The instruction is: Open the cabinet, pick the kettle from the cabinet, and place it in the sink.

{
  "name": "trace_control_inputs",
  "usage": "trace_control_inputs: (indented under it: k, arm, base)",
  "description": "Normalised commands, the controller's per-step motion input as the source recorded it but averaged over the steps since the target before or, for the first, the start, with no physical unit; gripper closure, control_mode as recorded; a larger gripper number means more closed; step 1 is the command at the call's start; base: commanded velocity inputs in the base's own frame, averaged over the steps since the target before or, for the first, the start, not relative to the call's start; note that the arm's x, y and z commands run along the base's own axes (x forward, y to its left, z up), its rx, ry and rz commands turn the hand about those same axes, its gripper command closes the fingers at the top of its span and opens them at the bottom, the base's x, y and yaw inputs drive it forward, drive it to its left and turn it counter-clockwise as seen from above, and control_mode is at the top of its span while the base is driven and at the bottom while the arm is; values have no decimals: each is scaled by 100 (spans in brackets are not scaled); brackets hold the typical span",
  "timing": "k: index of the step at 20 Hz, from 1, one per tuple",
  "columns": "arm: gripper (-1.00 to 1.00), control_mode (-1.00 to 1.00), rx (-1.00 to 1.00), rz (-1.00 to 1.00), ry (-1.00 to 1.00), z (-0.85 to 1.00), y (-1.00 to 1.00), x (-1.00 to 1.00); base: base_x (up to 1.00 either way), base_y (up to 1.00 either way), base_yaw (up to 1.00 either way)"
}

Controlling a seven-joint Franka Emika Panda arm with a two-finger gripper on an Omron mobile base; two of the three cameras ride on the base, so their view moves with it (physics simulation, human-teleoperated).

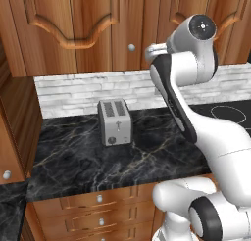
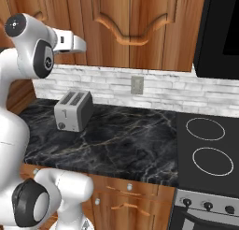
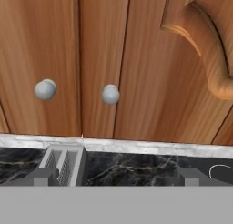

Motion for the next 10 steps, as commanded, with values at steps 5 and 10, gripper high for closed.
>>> trace_control_inputs:
  k: [5,10]
  arm:
    - [-100,-100,0,0,0,-2,0,24]
    - [-100,-100,0,0,-2,-3,0,24]
  base:
    - [0,0,0]
    - [0,0,0]
